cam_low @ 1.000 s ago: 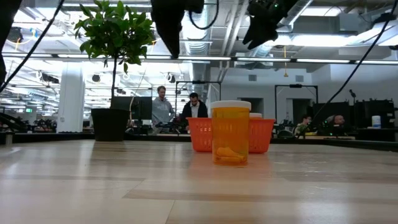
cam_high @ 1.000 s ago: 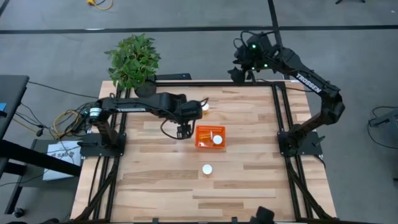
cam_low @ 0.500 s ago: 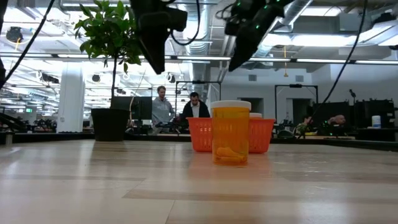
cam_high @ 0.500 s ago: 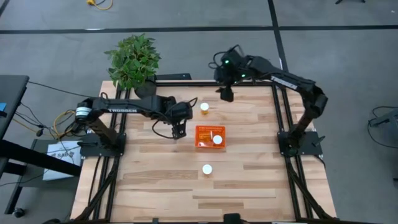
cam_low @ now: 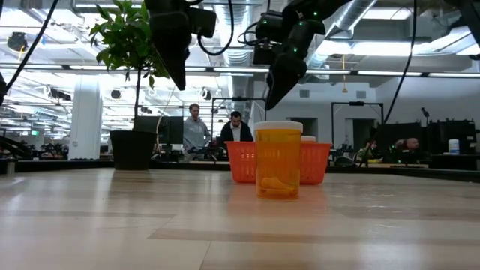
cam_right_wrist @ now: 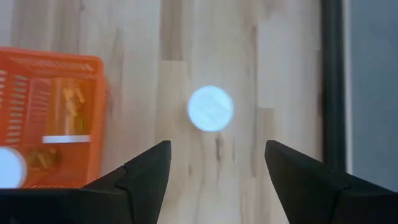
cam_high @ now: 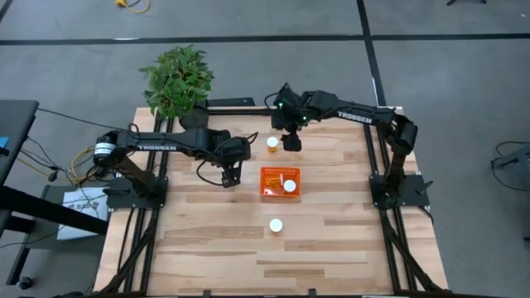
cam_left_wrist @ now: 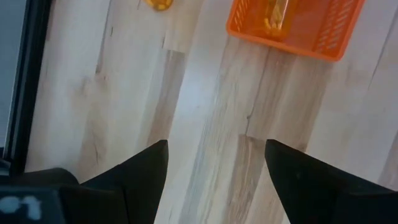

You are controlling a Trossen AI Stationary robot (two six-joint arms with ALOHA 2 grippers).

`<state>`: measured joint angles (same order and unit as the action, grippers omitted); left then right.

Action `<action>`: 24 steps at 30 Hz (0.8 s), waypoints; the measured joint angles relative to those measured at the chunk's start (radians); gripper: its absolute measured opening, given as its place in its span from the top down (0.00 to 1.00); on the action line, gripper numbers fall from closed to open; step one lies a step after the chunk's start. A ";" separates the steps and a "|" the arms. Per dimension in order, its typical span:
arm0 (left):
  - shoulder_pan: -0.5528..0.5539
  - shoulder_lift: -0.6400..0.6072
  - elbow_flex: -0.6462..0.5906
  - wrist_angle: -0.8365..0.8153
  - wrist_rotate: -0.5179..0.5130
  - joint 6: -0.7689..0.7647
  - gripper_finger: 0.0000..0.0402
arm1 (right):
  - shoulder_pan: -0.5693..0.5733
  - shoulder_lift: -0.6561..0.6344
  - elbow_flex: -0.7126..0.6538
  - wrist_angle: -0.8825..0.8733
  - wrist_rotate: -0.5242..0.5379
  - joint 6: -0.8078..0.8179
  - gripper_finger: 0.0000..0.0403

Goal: Pick and place pill bottles into a basket
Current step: Put the orange medicine bottle into the orange basket

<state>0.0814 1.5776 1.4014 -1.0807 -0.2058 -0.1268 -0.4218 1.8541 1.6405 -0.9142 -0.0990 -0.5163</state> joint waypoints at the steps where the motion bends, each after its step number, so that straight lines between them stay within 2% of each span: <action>1: 0.000 0.000 0.000 -0.001 0.000 0.008 0.35 | 0.005 0.001 0.000 0.001 0.000 0.000 0.37; 14: 0.026 0.000 0.000 -0.010 -0.009 0.045 0.35 | 0.020 0.042 0.003 0.066 0.051 -0.006 0.37; 24: 0.061 0.001 0.000 -0.037 0.001 0.093 0.35 | 0.021 0.167 0.175 -0.003 0.047 0.024 0.37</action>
<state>0.1429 1.5784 1.4014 -1.1178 -0.2046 -0.0339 -0.4007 2.0207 1.8152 -0.9170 -0.0518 -0.4926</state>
